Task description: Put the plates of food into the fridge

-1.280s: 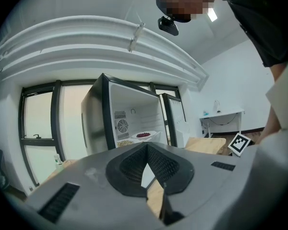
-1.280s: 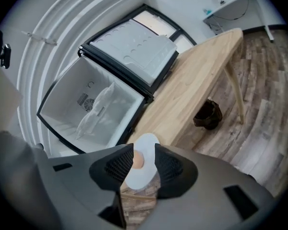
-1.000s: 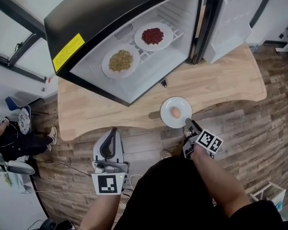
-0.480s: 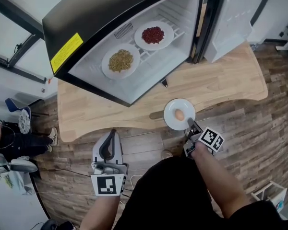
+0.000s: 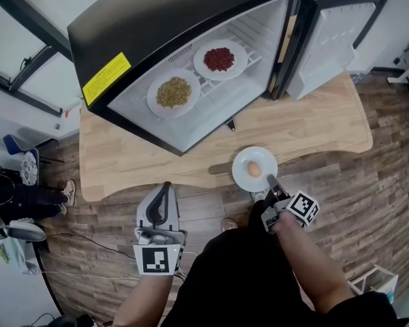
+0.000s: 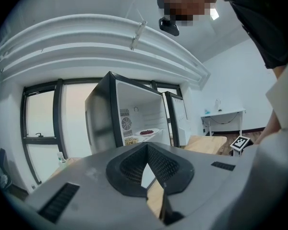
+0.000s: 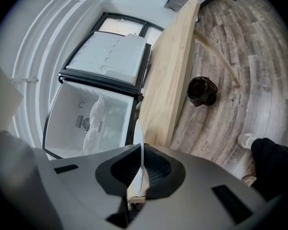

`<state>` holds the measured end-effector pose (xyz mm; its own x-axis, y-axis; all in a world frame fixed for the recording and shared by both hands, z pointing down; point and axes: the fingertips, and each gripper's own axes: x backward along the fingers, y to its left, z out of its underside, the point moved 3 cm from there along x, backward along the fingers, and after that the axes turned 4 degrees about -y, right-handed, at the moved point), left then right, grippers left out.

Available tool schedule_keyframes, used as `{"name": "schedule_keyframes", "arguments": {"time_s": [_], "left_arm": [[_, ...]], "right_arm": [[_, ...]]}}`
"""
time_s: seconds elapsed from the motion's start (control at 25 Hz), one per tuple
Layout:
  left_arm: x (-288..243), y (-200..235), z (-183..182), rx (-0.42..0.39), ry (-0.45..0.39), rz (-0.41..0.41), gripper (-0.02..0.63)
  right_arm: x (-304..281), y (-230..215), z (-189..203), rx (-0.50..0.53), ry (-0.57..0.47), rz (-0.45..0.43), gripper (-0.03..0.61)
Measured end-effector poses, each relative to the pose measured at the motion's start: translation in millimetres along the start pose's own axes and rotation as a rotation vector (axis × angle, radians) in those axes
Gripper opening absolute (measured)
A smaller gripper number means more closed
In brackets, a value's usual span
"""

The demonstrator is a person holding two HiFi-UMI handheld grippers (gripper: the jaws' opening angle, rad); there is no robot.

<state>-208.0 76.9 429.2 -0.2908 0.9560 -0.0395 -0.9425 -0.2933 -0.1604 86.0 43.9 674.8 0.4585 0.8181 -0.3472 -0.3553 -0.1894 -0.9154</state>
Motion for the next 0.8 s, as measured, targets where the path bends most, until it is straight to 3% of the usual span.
{"name": "schedule_keyframes", "arguments": {"time_s": [0.44,0.6,0.8], "left_arm": [[-18,-14,-11,0.081,0.011,-0.025,0.004],[-23,-2,-15,0.097,-0.001,-0.084,0.004],[-23,14,-23,0.091,-0.015,-0.15,0.003]], "right_arm": [[-7,53,-33,0.065,0.048,-0.056,0.032],[-26,71,-40,0.129,0.104,-0.044,0.032],[-54,100,-39,0.153,0.171,-0.102,0.032]]}}
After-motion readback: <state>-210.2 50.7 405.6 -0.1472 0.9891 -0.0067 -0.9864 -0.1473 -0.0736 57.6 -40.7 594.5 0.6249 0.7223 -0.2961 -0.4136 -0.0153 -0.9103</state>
